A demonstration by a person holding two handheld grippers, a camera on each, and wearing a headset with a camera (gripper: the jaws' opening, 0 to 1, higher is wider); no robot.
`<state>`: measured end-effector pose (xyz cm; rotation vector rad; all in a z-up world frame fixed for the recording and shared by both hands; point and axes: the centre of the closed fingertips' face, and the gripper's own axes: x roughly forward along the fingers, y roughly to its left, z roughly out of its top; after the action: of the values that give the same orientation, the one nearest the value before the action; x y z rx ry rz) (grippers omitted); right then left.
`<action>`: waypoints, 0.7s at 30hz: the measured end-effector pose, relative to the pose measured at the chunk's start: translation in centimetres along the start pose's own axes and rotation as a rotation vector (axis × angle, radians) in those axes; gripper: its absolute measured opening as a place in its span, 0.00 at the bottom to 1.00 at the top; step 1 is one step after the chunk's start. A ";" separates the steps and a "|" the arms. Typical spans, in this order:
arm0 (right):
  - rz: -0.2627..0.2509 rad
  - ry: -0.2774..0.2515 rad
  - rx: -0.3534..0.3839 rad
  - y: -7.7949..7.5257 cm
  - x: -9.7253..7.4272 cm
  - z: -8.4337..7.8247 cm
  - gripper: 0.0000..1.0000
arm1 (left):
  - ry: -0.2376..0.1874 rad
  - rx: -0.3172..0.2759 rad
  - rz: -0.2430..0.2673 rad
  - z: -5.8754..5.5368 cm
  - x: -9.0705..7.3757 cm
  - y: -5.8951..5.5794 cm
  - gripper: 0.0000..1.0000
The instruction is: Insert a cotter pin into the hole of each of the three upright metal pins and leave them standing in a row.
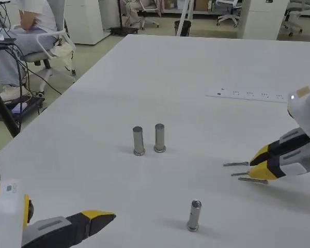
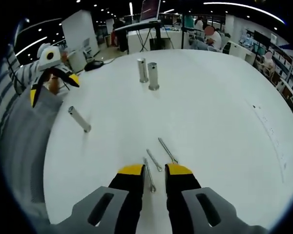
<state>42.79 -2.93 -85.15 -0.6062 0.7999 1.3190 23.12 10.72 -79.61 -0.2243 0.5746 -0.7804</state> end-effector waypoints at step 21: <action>-0.003 0.099 -0.100 -0.1 1.4 -0.5 0.15 | 0.045 0.014 0.005 -1.4 0.3 0.2 0.87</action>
<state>42.85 -2.50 -86.54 -0.7568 0.8167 1.3407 22.61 10.61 -80.98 -0.1926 0.6116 -0.7855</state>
